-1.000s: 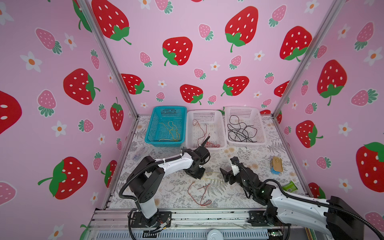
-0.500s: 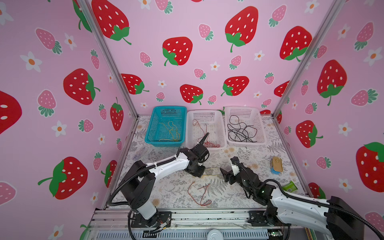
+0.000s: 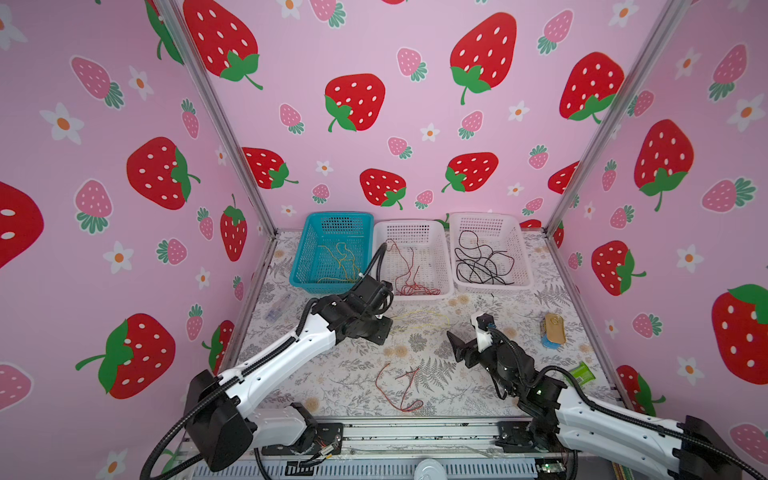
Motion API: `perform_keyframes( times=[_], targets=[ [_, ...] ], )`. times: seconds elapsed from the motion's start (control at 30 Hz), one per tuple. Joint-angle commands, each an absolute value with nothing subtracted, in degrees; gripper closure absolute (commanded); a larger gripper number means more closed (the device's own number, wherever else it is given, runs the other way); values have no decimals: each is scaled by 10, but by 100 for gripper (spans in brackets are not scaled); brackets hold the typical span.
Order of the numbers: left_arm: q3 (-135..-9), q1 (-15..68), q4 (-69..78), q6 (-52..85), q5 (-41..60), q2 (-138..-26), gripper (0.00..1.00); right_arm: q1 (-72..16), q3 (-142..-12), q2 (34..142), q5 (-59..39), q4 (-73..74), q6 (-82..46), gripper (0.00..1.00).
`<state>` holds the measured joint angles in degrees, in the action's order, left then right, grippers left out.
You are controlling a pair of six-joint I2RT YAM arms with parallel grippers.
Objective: Untangle the cables
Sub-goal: 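Carry the yellow wire with the left gripper into the teal basket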
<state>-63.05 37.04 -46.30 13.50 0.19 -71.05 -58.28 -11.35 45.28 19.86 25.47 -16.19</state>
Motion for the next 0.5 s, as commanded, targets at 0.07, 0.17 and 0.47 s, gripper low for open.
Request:
perform_keyframes(
  times=[0.07,0.17,0.47],
  targets=[
    [-669,290,-477,127,27,-659,100,-586,-124,480,153,270,-152,17],
    [-687,242,-472,127,42,-653,100,-587,-123,484,145,275,-150,17],
    [-745,107,-388,208,131,-728,100,-586,-126,513,142,288,-140,17]
  ],
)
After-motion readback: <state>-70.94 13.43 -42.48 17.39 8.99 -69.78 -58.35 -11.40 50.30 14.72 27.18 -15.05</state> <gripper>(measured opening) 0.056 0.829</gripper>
